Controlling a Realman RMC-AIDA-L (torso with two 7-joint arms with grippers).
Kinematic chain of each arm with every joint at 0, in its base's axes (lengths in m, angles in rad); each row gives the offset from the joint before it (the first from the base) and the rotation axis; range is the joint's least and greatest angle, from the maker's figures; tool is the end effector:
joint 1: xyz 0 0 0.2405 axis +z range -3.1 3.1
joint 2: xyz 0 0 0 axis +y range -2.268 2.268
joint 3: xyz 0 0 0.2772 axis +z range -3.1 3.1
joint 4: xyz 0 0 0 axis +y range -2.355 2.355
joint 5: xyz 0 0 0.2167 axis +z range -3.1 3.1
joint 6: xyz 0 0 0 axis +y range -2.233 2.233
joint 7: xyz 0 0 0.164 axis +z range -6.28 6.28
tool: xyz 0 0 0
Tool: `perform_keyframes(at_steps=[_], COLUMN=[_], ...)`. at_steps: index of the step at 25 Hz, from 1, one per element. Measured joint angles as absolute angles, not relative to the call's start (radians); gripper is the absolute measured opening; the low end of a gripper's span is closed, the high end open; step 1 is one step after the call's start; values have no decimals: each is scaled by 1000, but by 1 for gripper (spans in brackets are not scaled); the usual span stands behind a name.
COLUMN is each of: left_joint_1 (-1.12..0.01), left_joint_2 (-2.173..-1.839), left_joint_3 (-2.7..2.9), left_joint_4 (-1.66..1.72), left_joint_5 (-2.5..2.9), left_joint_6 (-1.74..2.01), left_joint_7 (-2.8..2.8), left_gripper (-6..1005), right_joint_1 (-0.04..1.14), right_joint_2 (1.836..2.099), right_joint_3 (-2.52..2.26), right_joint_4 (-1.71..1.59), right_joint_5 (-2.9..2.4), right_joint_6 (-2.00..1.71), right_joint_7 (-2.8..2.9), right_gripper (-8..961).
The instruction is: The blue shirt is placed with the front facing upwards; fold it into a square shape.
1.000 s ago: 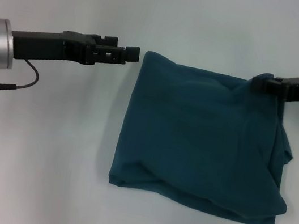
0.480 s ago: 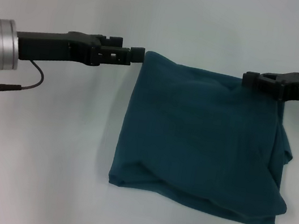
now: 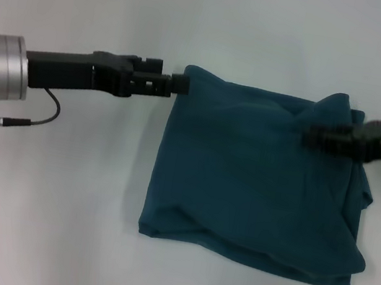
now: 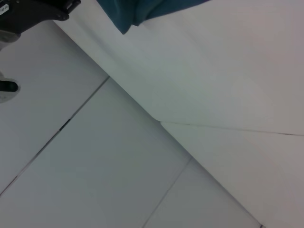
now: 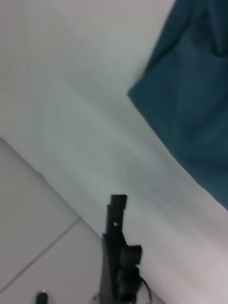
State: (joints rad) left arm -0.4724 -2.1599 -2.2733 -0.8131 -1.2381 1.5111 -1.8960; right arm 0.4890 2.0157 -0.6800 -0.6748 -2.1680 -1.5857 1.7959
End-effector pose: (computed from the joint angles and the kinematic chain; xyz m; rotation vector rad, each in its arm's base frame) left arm -0.2418 0.3453 -0.0511 -2.6557 -1.2026 -0.8109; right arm 0.3182 0.3328 -0.0091 -2.6548 1.2484 0.5006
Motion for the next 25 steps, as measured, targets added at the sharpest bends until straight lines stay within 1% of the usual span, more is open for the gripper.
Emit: perform_keyframes(at_steps=[6, 9, 11, 16, 25], left_joint_1=[-480, -483, -485, -487, -495], left_joint_2=[-2160, -2160, -2161, -2164, -2164], left_joint_3=[-2273, -2273, -2273, -2263, -2186], left_joint_4=[-784, -770, -751, -699, -627], left_joint_5=[-1239, -1240, -1240, -1240, -1239], left_joint_6=[1528, 1529, 1528, 1554, 1594], left_joint_7=[-1873, -1867, -1857, -1793, -1724], left_gripper=[930, 929, 929, 929, 927], right_joint_1=[445, 438, 435, 440, 503], right_joint_2=[1984, 1983, 1987, 1994, 1994], right_joint_3=[-676, -675, -675, -674, -616], right_joint_4=[-675, -675, -674, -673, -673], right_joint_5=[-2169, -2169, -2169, -2163, -2158], right_joint_6=[-1684, -1684, -1682, -1675, -1657], right_joint_7=[1795, 1789, 1777, 1759, 1786], right_gripper=[284, 319, 342, 335, 373])
